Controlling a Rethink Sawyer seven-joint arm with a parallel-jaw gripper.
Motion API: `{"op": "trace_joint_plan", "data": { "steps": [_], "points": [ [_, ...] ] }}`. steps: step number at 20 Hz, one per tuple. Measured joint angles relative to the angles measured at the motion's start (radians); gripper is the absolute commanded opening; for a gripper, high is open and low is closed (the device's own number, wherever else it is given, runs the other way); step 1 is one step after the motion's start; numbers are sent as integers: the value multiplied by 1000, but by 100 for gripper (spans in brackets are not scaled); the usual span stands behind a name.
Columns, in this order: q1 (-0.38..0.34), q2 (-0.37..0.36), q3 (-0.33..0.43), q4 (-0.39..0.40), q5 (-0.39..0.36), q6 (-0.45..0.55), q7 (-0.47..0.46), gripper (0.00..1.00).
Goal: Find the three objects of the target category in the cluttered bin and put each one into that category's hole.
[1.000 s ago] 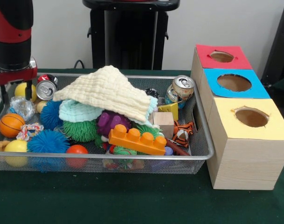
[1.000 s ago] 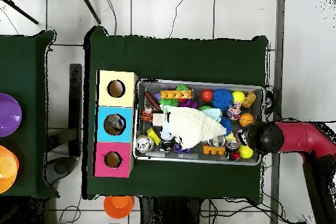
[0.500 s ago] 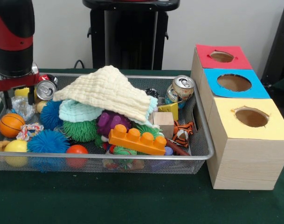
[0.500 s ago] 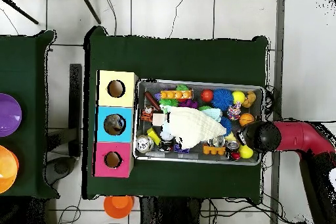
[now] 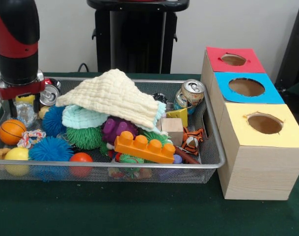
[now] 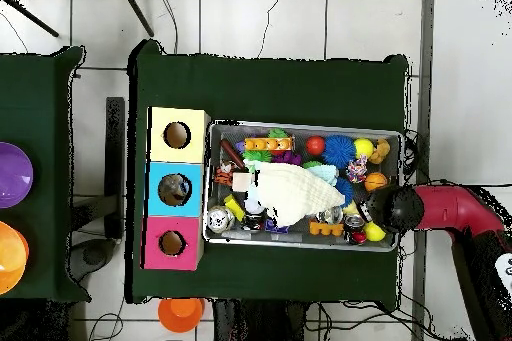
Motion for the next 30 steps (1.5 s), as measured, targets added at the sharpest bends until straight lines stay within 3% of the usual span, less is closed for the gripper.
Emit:
{"op": "trace_joint_plan", "data": {
  "steps": [15,30],
  "points": [
    [67,2,-51,-22,-59,0,0,100],
    [101,-4,-85,-28,-62,-1,0,100]
  ]
}}
